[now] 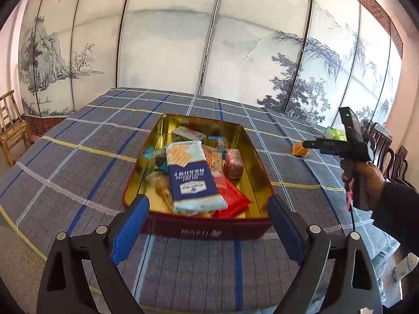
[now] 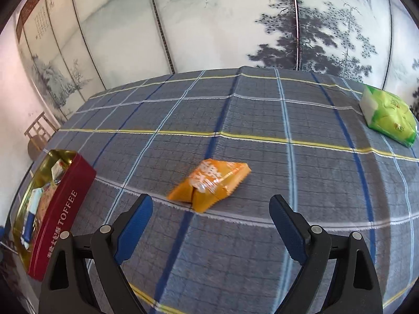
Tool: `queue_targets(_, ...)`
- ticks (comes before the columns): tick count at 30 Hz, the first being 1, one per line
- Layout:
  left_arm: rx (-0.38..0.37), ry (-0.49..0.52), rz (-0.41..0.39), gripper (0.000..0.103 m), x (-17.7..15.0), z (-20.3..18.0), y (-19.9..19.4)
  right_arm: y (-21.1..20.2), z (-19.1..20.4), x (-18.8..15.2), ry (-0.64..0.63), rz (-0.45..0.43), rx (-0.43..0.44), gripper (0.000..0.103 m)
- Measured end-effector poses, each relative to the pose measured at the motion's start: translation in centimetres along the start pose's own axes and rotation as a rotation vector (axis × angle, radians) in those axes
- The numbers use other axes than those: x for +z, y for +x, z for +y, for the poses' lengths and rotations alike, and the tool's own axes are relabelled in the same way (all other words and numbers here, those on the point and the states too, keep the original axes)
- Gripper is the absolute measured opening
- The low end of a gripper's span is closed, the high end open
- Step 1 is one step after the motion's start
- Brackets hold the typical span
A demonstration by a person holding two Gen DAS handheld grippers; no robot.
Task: Organize snacks
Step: 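Grasp the orange snack packet with the right gripper, then carry the orange packet over the tin and lower it inside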
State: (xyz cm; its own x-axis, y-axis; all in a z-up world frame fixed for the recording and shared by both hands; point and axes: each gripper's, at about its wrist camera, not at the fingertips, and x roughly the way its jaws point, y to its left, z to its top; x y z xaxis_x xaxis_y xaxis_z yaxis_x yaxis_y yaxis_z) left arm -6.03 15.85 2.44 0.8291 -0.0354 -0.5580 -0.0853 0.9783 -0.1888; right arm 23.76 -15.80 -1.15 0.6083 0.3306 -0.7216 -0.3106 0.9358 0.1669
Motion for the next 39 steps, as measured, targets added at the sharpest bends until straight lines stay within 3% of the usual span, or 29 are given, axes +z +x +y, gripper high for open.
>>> queue_targets(3, -0.011, -0.051, 0.014, 0.089, -1.8, 0.7, -1.3, 2.4, 0.6, 1.0, 0.064, 0.024, -0.054, 0.087)
queue_targets(5, -0.014, -0.065, 0.024, 0.089, -2.7, 1.0, -1.8, 3.8, 1.1, 1.3, 0.076, 0.046, -0.073, 0.049)
queue_targets(6, -0.013, -0.067, 0.024, 0.089, -3.1, 1.0, -2.1, 4.3, 1.5, 1.4, 0.053, 0.060, -0.122, 0.035)
queue_targets(14, -0.016, -0.071, 0.058, 0.089, -4.4, 0.3, -1.8, 1.9, 4.5, 1.3, -0.108, -0.004, -0.209, 0.034)
queue_targets(27, 0.032, 0.002, 0.145, 0.089, -7.4, -2.5, -2.4, -2.9, 7.0, 2.3, -0.114, -0.099, -0.190, 0.034)
queue_targets(39, 0.044, -0.018, 0.148, 0.089, -7.9, -1.9, -3.1, -5.9, 10.3, 3.1, -0.148, -0.159, -0.194, 0.034)
